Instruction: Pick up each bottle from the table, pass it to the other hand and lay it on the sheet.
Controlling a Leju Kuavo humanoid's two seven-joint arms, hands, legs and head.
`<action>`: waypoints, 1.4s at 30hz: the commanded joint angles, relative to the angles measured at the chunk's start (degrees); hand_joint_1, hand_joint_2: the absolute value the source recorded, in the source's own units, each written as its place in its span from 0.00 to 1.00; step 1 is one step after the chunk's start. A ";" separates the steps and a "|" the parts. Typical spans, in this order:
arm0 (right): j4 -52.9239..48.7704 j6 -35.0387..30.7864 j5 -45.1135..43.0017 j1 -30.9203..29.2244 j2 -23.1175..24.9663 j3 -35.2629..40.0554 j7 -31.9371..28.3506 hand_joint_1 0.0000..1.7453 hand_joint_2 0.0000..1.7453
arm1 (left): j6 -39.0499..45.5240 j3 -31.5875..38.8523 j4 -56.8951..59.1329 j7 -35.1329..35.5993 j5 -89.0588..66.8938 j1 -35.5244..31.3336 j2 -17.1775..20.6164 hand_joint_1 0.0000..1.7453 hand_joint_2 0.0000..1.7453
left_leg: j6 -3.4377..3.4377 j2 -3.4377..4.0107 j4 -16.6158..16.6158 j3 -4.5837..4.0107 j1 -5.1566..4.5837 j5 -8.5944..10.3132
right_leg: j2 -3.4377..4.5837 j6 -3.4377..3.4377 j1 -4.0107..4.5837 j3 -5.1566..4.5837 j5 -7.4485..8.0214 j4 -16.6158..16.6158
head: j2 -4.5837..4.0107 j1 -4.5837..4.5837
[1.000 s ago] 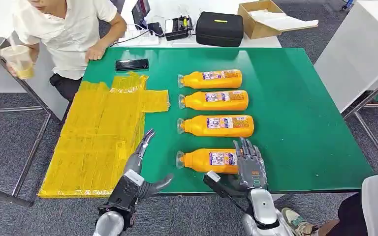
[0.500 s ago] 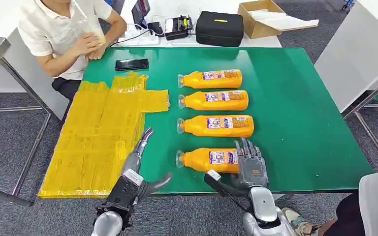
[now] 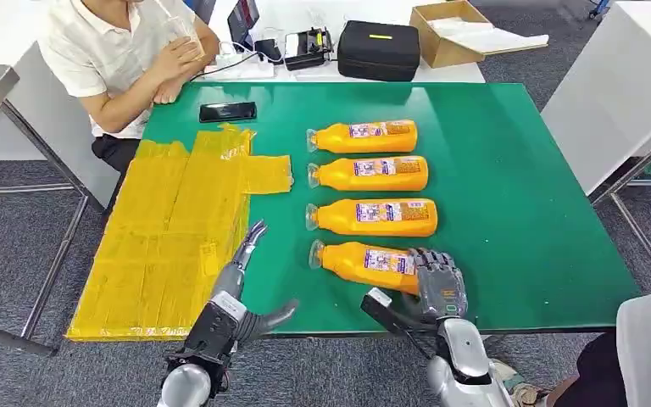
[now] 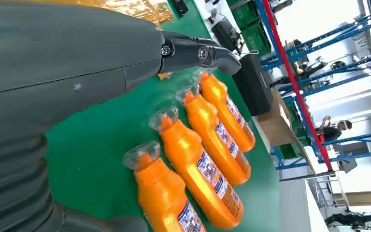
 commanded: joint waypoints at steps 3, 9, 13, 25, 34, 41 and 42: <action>7.43 2.07 -6.90 0.27 1.89 -5.81 -4.91 1.00 1.00 | 0.07 -0.80 3.15 -0.56 0.96 -1.15 -1.32 0.00 1.00 | 0.00 -0.07 -0.02 0.31 0.08 -0.08 | -0.17 -0.22 0.12 0.39 -0.10 -0.11 | 0.00 0.02; -1.80 5.57 -23.80 3.80 3.05 -6.67 -16.07 1.00 1.00 | -5.34 1.24 3.43 0.97 11.57 -0.14 -2.00 0.00 1.00 | 0.00 -0.07 -0.01 0.34 0.07 -0.10 | -0.17 -0.24 0.11 0.38 -0.13 -0.08 | 0.00 0.04; -6.09 6.82 -29.27 4.03 3.89 -6.07 -18.32 1.00 1.00 | -7.93 2.35 4.70 3.35 17.23 0.20 -2.23 0.00 0.00 | -0.06 0.07 -0.01 0.39 0.08 -0.17 | -0.02 -0.28 0.13 0.35 -0.09 -0.06 | 0.00 0.02; -18.18 9.25 -38.57 4.18 5.39 -3.02 -22.60 1.00 1.00 | -9.64 5.93 11.91 8.61 31.31 -1.21 -2.82 0.00 1.00 | -0.05 0.16 -0.01 0.18 0.04 -0.16 | 0.11 -0.19 0.08 0.17 -0.06 -0.02 | 0.00 0.02; -20.81 10.11 -42.96 3.76 8.63 -2.18 -24.39 0.95 1.00 | -12.93 5.28 11.77 8.22 36.96 -1.02 -2.66 0.00 1.00 | -0.08 0.18 0.02 0.10 0.05 -0.18 | 0.13 -0.22 0.09 0.10 -0.08 0.02 | 0.00 0.02; -20.71 10.03 -42.91 3.94 8.47 -2.27 -24.46 0.95 1.00 | -12.93 5.24 11.84 8.22 36.96 -1.11 -2.68 0.00 1.00 | -0.04 0.16 0.06 0.21 0.09 -0.24 | 0.08 -0.26 0.15 0.25 -0.13 -0.01 | 0.00 0.02; -20.35 10.20 -43.08 3.82 8.44 -2.21 -24.51 0.96 1.00 | -12.98 5.14 12.29 8.23 37.12 -1.28 -2.57 0.00 1.00 | -0.04 0.11 0.01 0.11 0.06 -0.17 | 0.06 -0.19 0.09 0.14 -0.09 -0.02 | 0.00 0.02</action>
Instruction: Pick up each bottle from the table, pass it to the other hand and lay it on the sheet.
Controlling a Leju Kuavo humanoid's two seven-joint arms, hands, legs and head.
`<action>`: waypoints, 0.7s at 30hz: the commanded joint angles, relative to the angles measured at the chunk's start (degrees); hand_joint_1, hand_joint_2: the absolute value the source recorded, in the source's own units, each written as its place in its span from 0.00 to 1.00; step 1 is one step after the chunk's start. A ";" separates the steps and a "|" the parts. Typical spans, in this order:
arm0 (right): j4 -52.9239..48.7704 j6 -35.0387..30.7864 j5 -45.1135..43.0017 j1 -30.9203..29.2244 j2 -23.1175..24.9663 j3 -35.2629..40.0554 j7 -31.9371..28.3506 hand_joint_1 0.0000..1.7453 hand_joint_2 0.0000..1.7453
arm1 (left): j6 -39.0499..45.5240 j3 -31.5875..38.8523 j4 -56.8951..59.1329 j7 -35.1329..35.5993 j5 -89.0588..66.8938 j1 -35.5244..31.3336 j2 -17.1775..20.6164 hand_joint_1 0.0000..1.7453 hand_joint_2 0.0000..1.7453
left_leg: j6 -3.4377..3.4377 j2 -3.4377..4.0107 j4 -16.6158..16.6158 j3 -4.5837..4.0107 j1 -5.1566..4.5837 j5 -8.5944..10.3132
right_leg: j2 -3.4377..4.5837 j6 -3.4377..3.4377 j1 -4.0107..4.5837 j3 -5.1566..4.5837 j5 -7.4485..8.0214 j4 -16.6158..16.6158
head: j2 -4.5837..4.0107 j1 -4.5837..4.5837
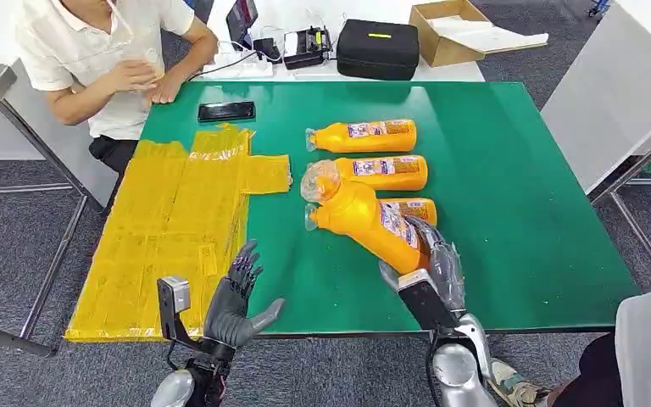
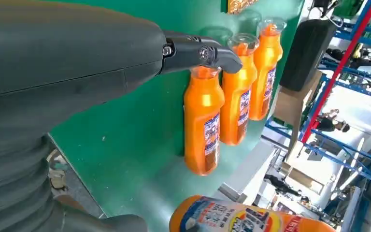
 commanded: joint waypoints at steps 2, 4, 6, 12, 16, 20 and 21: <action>1.55 1.36 -0.07 -1.11 -0.35 2.73 -0.81 0.95 1.00 | -2.18 -0.60 4.57 -1.10 2.01 -2.25 -1.91 0.00 1.00 | 0.02 0.04 0.00 0.13 0.01 -0.06 | -0.03 -0.14 0.04 0.17 -0.05 -0.04 | 0.00 0.00; 4.31 2.59 -0.84 -1.66 0.45 4.63 -0.85 0.95 1.00 | -3.78 -1.75 4.80 -2.45 3.35 -3.51 -2.17 0.00 1.00 | 0.01 0.08 0.05 0.26 0.04 -0.14 | -0.03 -0.23 0.09 0.31 -0.11 -0.03 | 0.00 0.00; 8.00 3.12 0.07 -2.68 0.72 7.97 -0.38 1.00 1.00 | -4.29 -3.13 4.29 -3.48 4.56 -4.48 -2.06 0.00 1.00 | -0.01 0.11 0.04 0.19 0.06 -0.10 | 0.02 -0.21 0.10 0.22 -0.06 -0.03 | 0.00 0.00; 14.64 0.02 1.87 -4.69 2.05 14.57 -0.83 0.95 1.00 | -6.63 -5.21 5.78 -2.10 11.70 -6.15 -2.02 0.00 1.00 | -0.02 0.14 -0.01 0.17 0.06 -0.06 | 0.06 -0.17 0.13 0.18 -0.01 -0.06 | 0.00 0.00; 14.06 -0.11 1.79 -4.53 1.95 16.55 -0.45 0.93 1.00 | -4.60 -6.53 8.67 -3.63 10.45 -8.65 -2.03 0.00 1.00 | 0.00 0.11 0.05 0.29 0.14 -0.14 | -0.02 -0.26 0.19 0.33 -0.11 -0.04 | 0.00 0.00; 14.56 -0.50 2.07 -4.04 1.28 17.60 0.00 0.91 1.00 | -3.41 -7.12 10.48 -5.04 10.10 -11.00 -2.56 0.00 1.00 | 0.02 0.00 0.06 0.27 0.12 -0.12 | -0.11 -0.24 0.16 0.35 -0.12 -0.04 | 0.00 0.02; 14.56 -0.50 2.07 -4.04 1.28 17.60 0.00 0.91 1.00 | -3.41 -7.12 10.48 -5.04 10.10 -11.00 -2.56 0.00 1.00 | 0.01 -0.01 0.03 0.17 0.09 -0.07 | -0.09 -0.18 0.11 0.23 -0.07 -0.04 | 0.00 -0.02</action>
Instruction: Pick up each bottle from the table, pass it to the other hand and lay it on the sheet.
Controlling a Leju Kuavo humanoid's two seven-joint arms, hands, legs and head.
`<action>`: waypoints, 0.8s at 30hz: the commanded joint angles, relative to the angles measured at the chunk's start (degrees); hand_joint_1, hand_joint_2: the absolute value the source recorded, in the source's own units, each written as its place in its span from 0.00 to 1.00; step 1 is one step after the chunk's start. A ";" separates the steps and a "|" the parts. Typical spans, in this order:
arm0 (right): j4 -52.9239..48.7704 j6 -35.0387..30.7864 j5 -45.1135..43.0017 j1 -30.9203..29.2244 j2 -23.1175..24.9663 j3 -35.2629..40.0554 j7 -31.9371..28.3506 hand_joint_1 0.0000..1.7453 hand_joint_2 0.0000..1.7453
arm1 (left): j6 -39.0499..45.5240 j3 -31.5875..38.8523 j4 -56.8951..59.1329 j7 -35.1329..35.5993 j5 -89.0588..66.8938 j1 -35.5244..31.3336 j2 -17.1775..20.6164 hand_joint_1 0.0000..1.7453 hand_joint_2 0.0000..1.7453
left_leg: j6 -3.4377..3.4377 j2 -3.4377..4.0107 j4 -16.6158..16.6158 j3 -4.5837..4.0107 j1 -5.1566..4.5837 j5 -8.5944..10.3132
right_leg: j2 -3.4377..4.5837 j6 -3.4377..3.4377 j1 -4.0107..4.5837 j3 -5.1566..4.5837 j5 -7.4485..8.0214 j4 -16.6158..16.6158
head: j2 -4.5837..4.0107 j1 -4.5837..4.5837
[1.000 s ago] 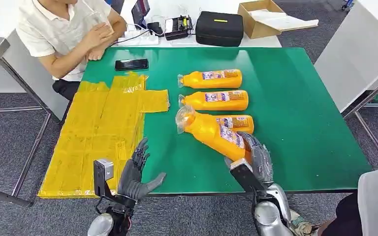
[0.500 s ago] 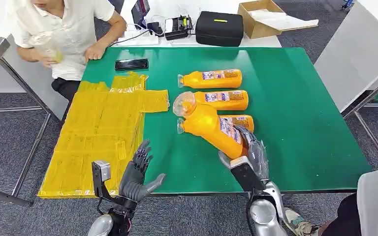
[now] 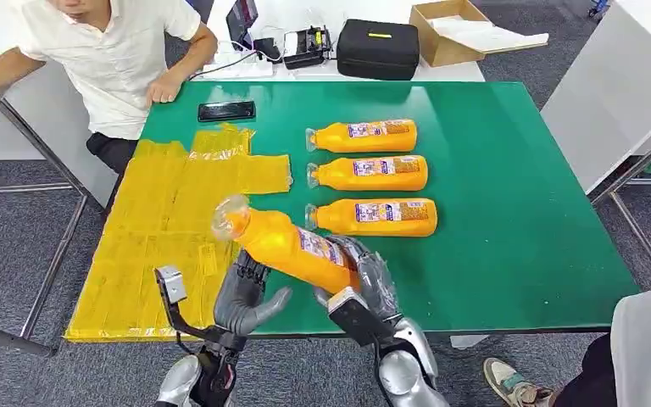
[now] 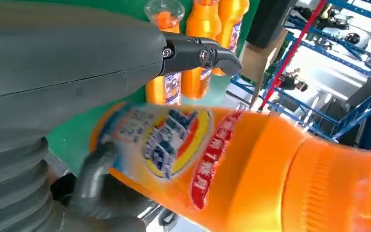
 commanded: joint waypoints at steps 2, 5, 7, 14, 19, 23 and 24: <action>6.42 -0.62 -0.21 -2.44 -1.38 4.14 0.50 0.89 1.00 | 1.10 -2.36 8.57 -1.46 1.73 -7.03 -2.56 0.00 1.00 | 0.01 -0.02 0.00 0.11 0.02 -0.03 | -0.09 -0.13 0.05 0.16 -0.03 -0.05 | 0.00 -0.02; 7.36 -0.72 0.04 -3.01 -1.42 4.59 0.29 0.92 1.00 | 0.48 -3.35 9.08 -1.36 2.44 -7.53 -2.55 0.00 1.00 | 0.01 0.04 0.06 0.28 0.06 -0.14 | -0.08 -0.25 0.12 0.36 -0.12 -0.03 | 0.00 -0.02; 7.59 -0.70 0.07 -3.06 -1.37 5.19 0.24 0.95 1.00 | 1.30 -3.54 9.63 -1.74 1.91 -7.94 -2.56 0.00 1.00 | 0.01 0.08 0.10 0.34 0.09 -0.19 | -0.07 -0.31 0.16 0.42 -0.15 -0.01 | 0.00 -0.04; 9.32 -0.54 -0.76 -2.78 -1.39 5.90 0.41 0.89 1.00 | 0.28 -2.68 8.00 -4.12 2.71 -8.07 -2.41 0.00 1.00 | 0.01 -0.01 0.02 0.10 0.06 -0.05 | -0.09 -0.14 0.09 0.15 -0.05 -0.05 | 0.00 -0.02; 10.21 -0.29 -2.44 -2.92 -1.19 5.56 -0.43 0.28 1.00 | -2.89 -2.61 6.72 -4.06 5.24 -7.35 -2.28 1.00 1.00 | 0.01 0.04 0.08 0.23 0.08 -0.14 | -0.08 -0.24 0.13 0.30 -0.11 -0.02 | 0.00 -0.02; 9.93 -0.10 -3.01 -2.29 -1.16 5.54 -0.35 0.00 1.00 | -2.94 -2.23 5.36 -4.02 6.18 -6.12 -2.09 1.00 1.00 | 0.01 0.03 0.04 0.12 0.05 -0.08 | -0.06 -0.17 0.09 0.17 -0.06 -0.02 | 0.00 -0.02; 10.25 0.15 -3.25 -2.04 -1.11 5.58 -0.10 0.00 1.00 | -3.26 -2.08 4.94 -3.92 6.66 -5.69 -1.87 1.00 1.00 | 0.01 0.06 0.05 0.18 0.07 -0.12 | -0.04 -0.21 0.12 0.23 -0.09 -0.03 | 0.00 -0.04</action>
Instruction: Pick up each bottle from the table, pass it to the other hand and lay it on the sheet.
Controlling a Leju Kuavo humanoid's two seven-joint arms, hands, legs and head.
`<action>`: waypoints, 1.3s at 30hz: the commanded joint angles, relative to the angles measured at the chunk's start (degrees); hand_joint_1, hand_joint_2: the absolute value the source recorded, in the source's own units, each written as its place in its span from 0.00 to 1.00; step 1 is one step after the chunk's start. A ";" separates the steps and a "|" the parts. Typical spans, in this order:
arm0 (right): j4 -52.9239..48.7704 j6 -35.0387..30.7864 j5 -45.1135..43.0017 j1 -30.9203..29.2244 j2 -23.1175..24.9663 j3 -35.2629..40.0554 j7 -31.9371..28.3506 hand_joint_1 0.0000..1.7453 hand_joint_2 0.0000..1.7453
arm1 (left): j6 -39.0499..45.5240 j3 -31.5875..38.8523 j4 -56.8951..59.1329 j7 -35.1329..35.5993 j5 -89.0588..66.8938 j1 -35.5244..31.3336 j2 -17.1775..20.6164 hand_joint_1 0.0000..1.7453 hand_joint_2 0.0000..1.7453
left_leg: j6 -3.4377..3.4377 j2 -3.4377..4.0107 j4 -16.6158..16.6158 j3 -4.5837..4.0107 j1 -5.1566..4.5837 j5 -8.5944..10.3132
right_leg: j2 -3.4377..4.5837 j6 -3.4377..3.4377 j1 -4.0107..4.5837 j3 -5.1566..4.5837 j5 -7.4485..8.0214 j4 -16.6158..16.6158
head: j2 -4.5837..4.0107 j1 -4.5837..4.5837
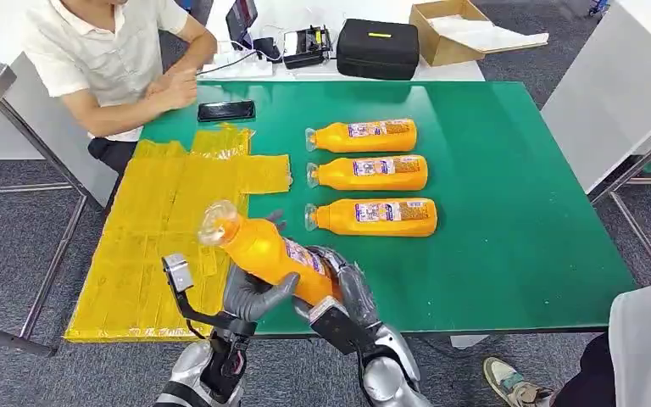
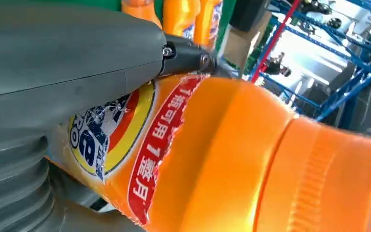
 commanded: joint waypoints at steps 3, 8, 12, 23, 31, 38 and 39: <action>5.19 1.01 -1.55 -0.94 -1.09 1.08 0.35 0.00 1.00 | -1.11 0.90 -0.67 0.53 2.41 -0.47 -1.46 1.00 1.00 | 0.01 0.08 0.03 0.29 0.06 -0.15 | -0.02 -0.22 0.11 0.34 -0.11 -0.05 | 0.00 0.00; 5.53 0.63 -2.03 -0.57 -1.19 1.20 0.37 0.00 1.00 | -1.20 1.22 -1.91 0.75 2.69 0.38 -1.08 1.00 1.00 | 0.01 0.09 0.01 0.30 0.06 -0.15 | -0.01 -0.21 0.11 0.35 -0.11 -0.06 | 0.00 0.00; 5.08 -1.27 -1.31 0.21 -1.57 0.75 1.21 0.00 1.00 | 0.86 1.18 -3.98 -0.06 -0.71 1.15 -0.53 1.00 1.00 | 0.01 0.05 -0.01 0.16 0.03 -0.08 | -0.02 -0.14 0.07 0.21 -0.06 -0.05 | 0.00 0.00; -9.60 -16.91 13.78 7.97 -6.04 -7.47 7.05 0.00 1.00 | 22.52 6.14 -14.67 1.13 -37.32 4.17 1.90 1.00 1.00 | 0.01 0.02 -0.01 0.12 0.00 -0.09 | -0.05 -0.15 0.04 0.18 -0.09 -0.02 | 0.00 0.00; -21.81 -23.23 20.70 9.58 -1.08 -24.20 4.28 0.00 1.00 | 24.54 11.49 -17.89 4.98 -56.39 1.76 0.76 1.00 1.00 | 0.01 -0.04 0.05 -0.01 -0.02 -0.05 | -0.08 -0.14 0.01 0.07 -0.07 0.05 | 0.00 0.02; -23.98 -23.70 20.31 8.94 0.76 -25.81 3.56 0.00 1.00 | 31.76 11.42 -11.39 11.80 -76.98 -2.83 2.03 1.00 1.00 | -0.02 -0.03 0.07 0.21 0.02 -0.13 | -0.12 -0.25 0.09 0.29 -0.14 0.03 | 0.00 0.02; -22.97 -23.10 19.91 8.51 0.61 -25.57 3.15 0.00 1.00 | 32.94 11.45 -9.78 12.84 -81.24 -3.60 2.39 1.00 1.00 | -0.01 0.01 0.07 0.31 0.04 -0.16 | -0.10 -0.29 0.11 0.37 -0.16 0.02 | 0.00 0.02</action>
